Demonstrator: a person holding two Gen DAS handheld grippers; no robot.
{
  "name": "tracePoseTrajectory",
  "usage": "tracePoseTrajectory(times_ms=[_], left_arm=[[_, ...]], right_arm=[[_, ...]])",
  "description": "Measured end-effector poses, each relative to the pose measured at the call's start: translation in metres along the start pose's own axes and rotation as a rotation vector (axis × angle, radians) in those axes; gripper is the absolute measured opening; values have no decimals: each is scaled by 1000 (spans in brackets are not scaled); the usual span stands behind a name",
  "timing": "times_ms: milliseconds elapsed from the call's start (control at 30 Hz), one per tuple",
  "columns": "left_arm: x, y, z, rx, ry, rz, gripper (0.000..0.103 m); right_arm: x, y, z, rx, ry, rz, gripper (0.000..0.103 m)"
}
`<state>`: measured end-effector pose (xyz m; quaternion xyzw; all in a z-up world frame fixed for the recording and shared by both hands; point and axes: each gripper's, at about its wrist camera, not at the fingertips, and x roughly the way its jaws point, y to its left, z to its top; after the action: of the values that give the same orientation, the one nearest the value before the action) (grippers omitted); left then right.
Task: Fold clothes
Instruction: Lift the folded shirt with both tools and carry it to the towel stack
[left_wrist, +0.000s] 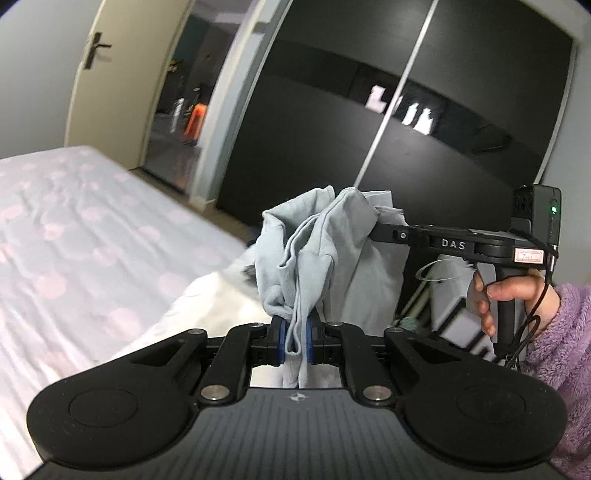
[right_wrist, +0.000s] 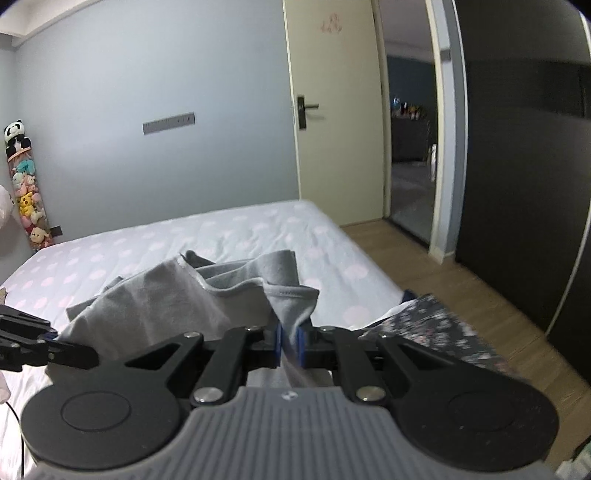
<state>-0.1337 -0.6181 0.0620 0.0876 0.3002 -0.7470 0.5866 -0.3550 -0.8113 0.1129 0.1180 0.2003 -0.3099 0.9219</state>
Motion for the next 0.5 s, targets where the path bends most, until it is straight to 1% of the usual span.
tracePoseTrajectory(times_ms=[100,300,500], left_arm=[[18,22,1,-17,25,36,8],[50,68,-2,-70,85,90,8],[80,110,-19,-133,162,106,8]], right_arm=[[46,-4,4,1,43,27,9],[131,-13,5,-23,163,59,9],[185,-15,-14,-23,264,78,9]])
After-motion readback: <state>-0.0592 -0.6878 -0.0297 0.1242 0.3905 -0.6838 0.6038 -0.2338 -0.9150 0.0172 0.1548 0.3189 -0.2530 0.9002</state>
